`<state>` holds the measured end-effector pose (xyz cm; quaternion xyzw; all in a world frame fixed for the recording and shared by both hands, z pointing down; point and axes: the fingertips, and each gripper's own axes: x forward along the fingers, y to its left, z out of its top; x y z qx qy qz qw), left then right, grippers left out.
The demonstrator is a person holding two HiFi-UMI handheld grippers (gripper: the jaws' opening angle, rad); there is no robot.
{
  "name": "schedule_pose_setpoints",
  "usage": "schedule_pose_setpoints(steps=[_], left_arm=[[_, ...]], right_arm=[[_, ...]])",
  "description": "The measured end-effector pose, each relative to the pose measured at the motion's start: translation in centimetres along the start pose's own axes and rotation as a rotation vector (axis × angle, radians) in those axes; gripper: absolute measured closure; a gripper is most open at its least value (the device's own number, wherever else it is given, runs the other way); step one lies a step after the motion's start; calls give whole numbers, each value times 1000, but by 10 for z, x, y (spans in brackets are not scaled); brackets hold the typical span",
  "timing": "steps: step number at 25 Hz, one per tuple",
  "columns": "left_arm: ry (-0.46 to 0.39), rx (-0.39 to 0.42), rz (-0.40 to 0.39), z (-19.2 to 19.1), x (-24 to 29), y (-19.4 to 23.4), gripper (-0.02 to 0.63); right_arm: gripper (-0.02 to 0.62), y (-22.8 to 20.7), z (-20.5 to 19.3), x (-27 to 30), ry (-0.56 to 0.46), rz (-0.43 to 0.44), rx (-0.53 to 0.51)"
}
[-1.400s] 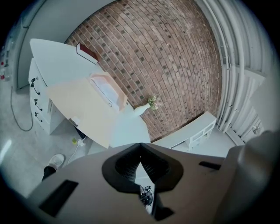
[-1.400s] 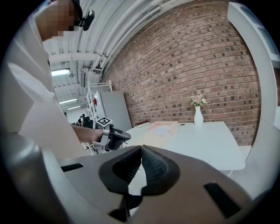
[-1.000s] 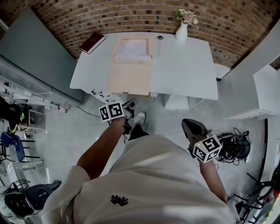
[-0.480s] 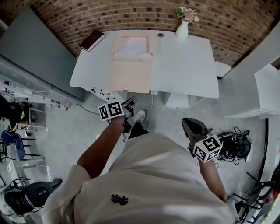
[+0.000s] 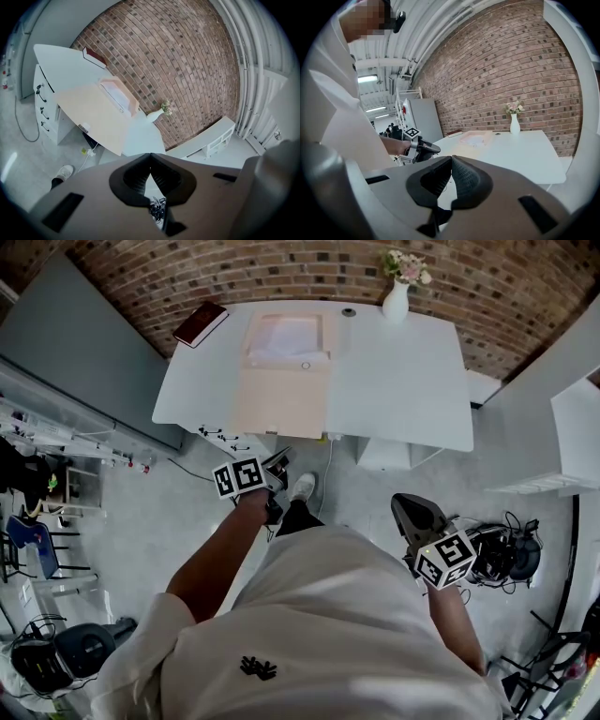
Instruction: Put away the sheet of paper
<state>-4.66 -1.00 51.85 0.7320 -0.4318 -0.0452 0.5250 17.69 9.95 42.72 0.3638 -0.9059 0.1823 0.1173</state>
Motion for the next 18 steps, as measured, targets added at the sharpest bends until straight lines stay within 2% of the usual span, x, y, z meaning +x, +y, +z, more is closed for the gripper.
schedule_pose_setpoints(steps=[18], left_arm=[[36,15,7,20,38,3,583]], right_arm=[[568,-30,-13,-7,0,-81,69]])
